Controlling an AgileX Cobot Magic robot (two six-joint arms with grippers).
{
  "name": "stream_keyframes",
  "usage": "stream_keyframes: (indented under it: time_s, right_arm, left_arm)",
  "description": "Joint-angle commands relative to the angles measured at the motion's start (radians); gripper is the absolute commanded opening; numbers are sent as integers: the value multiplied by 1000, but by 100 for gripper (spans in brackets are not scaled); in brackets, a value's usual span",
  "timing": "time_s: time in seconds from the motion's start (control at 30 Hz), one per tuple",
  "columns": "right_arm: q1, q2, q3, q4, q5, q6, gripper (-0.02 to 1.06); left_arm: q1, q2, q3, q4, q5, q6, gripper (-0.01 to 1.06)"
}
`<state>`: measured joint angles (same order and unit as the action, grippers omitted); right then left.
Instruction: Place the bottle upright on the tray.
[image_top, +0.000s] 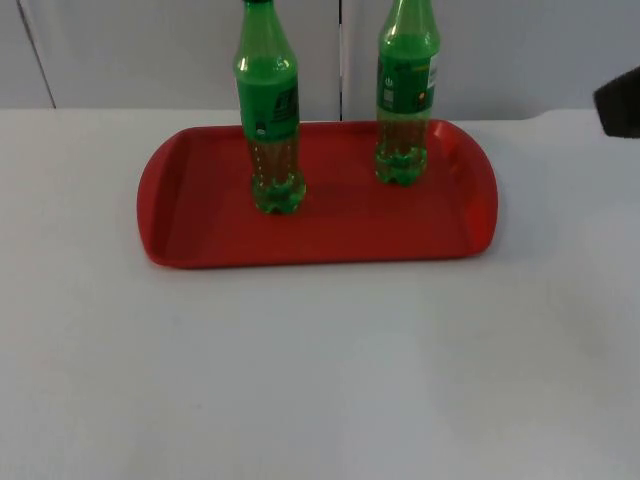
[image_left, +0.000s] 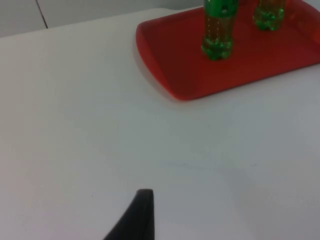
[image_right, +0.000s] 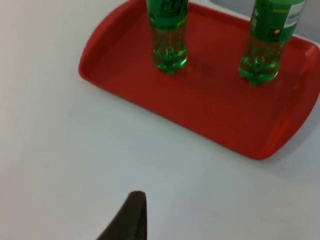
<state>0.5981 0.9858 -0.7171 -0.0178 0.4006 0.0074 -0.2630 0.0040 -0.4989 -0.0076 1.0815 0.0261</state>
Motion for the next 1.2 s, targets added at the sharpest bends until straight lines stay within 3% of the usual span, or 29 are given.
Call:
stream_keyframes:
  time_s: [0.0, 0.4, 1.17]
  right_arm:
    - [6, -81, 37, 2, 1, 3, 105]
    - [6, -346, 140, -4, 84, 3, 105]
    - [6, -827, 149, -5, 508, 3, 105]
  left_arm:
    - [-5, -4, 5, 2, -5, -4, 105]
    - [-5, -4, 5, 2, -5, -4, 105]
    - [-5, -4, 5, 2, -5, -4, 105]
